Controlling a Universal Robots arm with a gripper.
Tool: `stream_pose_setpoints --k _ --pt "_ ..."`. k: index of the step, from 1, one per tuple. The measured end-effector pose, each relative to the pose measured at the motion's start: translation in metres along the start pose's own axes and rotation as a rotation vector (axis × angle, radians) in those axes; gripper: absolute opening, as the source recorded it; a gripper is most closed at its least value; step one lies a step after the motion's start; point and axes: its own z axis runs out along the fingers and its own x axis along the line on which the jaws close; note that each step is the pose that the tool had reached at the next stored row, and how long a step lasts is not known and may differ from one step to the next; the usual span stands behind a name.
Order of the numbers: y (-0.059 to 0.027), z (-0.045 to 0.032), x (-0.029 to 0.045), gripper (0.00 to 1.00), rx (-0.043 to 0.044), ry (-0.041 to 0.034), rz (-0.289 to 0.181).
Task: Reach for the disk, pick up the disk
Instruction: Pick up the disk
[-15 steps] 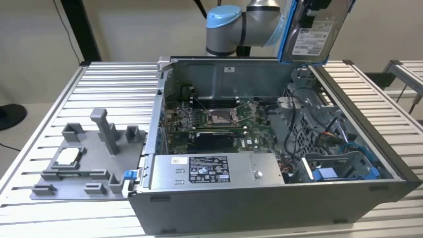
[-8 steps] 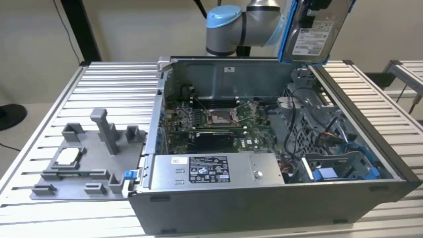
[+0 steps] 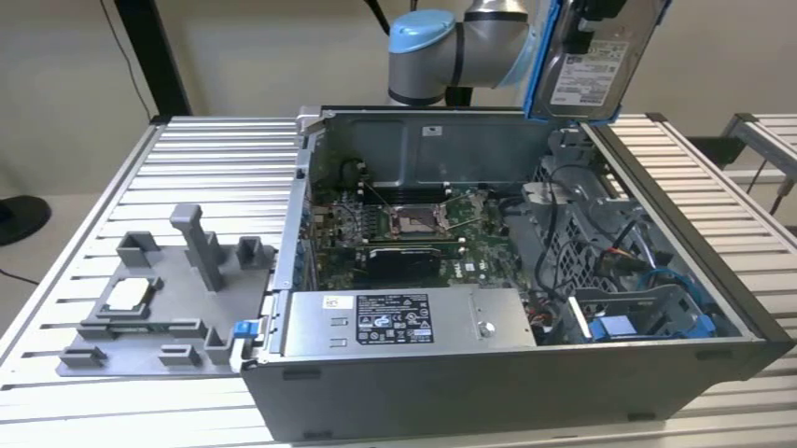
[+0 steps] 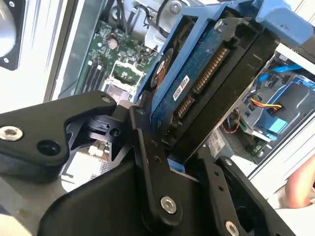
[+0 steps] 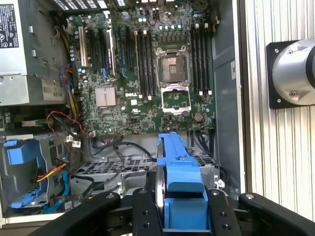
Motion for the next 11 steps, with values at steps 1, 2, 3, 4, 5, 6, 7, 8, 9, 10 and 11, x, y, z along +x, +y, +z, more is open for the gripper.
stream_pose_setpoints --k 1,2,3,4,5,6,7,8,9,10,11 --pt "0.0001 0.0000 0.0018 0.00 0.0000 0.0000 0.000" --pt "0.0001 0.0001 0.0038 0.00 0.0000 0.0001 0.000" --pt "0.0001 0.0002 0.0060 0.00 0.0000 -0.0001 0.000" --pt "0.0001 0.0002 0.0081 0.00 0.0000 -0.0001 0.000" --pt "0.0002 0.0003 0.0103 0.00 0.0000 -0.0001 0.000" --pt "0.0002 0.0003 0.0123 0.00 0.0000 0.0000 0.000" --pt "0.0002 0.0004 0.0148 0.00 0.0000 -0.0001 0.000" --pt "0.0002 0.0005 0.0169 0.00 0.0000 -0.0001 0.000" --pt "0.0002 0.0006 0.0191 0.00 0.0000 0.0000 0.000" --pt "0.0002 0.0006 0.0214 0.00 0.0000 0.0000 0.000" --pt "0.0002 0.0007 0.0238 0.00 0.0000 -0.0001 0.000"
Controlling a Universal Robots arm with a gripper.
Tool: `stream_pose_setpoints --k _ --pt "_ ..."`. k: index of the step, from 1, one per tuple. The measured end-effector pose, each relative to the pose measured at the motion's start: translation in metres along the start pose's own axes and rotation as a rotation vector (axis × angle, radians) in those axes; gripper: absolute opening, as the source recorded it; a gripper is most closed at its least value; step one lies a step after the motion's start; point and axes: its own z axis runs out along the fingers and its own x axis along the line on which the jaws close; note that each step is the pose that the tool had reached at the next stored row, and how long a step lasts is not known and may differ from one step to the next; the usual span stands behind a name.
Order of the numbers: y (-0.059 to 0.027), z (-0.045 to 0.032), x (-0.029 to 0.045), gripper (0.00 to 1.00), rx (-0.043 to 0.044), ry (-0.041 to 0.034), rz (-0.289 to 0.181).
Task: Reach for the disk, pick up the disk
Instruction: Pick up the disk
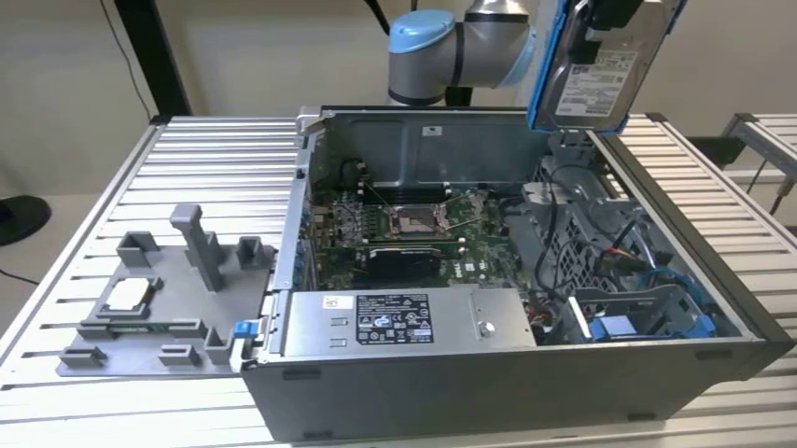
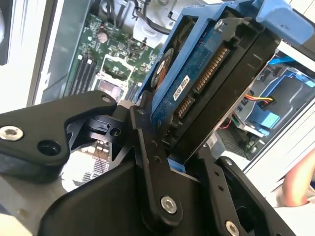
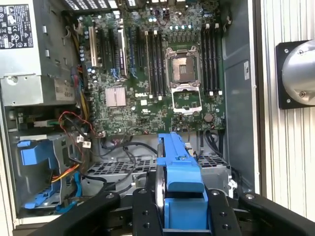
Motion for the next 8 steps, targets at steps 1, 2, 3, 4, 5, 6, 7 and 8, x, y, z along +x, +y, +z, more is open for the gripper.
stream_pose_setpoints --k 1,2,3,4,5,6,7,8 --pt "0.0000 0.0000 0.0018 0.00 0.0000 0.0001 0.000" --pt "-0.0001 0.0001 0.0034 0.00 0.0000 0.0001 0.000" --pt "-0.0001 0.0002 0.0053 0.00 0.0000 0.0001 0.000" --pt "-0.0002 0.0004 0.0065 0.00 0.0000 0.0001 0.000" --pt "-0.0003 0.0006 0.0076 0.00 -0.0001 0.0001 0.000" --pt "-0.0003 0.0008 0.0087 0.00 0.0000 0.0001 0.000" --pt "-0.0004 0.0010 0.0098 0.00 -0.0001 0.0001 0.000" --pt "-0.0004 0.0012 0.0107 0.00 0.0000 0.0003 0.000"
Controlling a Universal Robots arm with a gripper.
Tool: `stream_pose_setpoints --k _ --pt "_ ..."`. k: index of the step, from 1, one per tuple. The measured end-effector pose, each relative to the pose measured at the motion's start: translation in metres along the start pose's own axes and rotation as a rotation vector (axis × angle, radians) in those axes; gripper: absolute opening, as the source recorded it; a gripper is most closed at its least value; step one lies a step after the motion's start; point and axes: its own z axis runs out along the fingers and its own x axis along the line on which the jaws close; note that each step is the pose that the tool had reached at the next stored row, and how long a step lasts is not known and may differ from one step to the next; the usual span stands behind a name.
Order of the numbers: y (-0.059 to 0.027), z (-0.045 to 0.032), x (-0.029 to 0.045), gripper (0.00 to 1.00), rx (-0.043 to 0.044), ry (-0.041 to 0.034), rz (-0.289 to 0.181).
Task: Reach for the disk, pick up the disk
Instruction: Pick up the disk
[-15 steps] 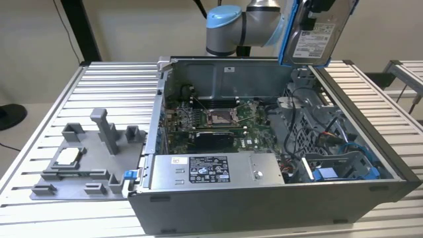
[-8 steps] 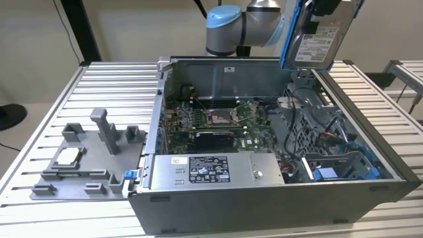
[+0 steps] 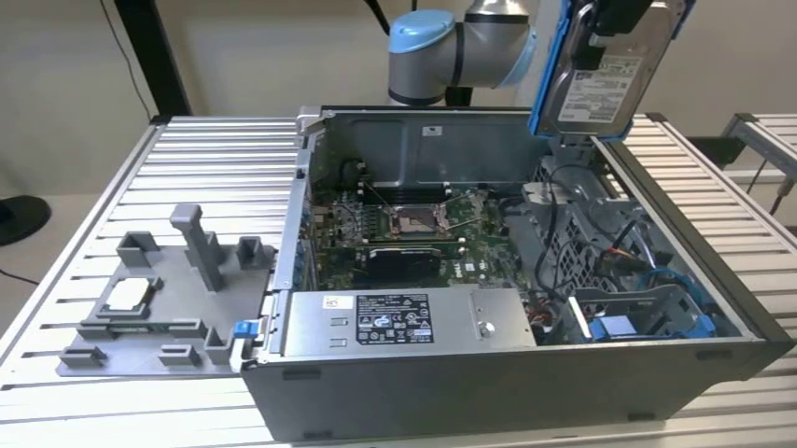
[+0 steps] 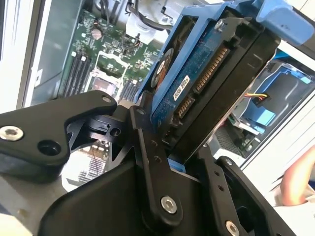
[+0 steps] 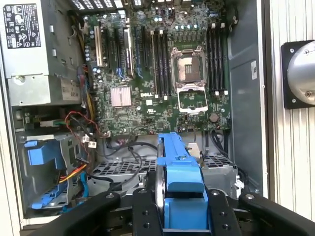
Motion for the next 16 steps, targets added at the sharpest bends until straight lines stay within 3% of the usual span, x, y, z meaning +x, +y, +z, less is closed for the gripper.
stream_pose_setpoints --k 16 --pt "-0.0012 0.0030 0.0155 0.00 -0.0004 0.0013 0.000"
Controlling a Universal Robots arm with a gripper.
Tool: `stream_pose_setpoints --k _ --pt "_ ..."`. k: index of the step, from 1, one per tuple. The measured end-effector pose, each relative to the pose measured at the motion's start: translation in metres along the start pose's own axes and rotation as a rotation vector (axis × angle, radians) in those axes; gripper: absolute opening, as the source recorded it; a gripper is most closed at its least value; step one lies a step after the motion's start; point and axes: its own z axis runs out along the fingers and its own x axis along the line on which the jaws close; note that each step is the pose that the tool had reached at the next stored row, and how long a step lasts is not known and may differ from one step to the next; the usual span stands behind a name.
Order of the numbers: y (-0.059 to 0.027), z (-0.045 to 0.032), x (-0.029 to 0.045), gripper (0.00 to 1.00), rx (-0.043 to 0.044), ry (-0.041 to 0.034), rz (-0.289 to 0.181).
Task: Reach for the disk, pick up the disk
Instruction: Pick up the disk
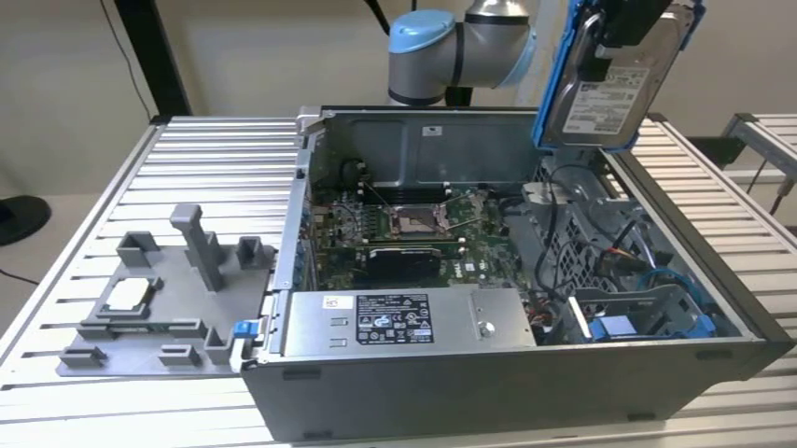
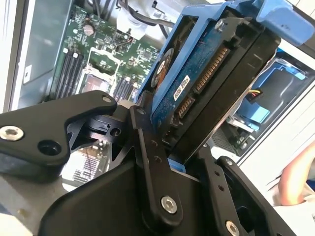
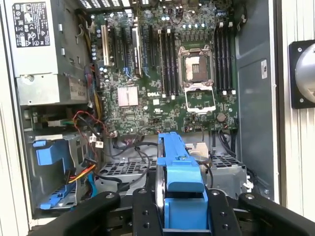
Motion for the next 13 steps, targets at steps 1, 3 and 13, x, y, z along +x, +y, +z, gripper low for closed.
stream_pose_setpoints --k 1,3,13 --pt "-0.0001 0.0002 0.0011 0.00 0.0000 0.0000 0.000" --pt "-0.0002 0.0005 0.0028 0.00 0.0000 0.0001 0.000" --pt "-0.0011 0.0024 0.0127 0.00 -0.0002 0.0006 0.000"
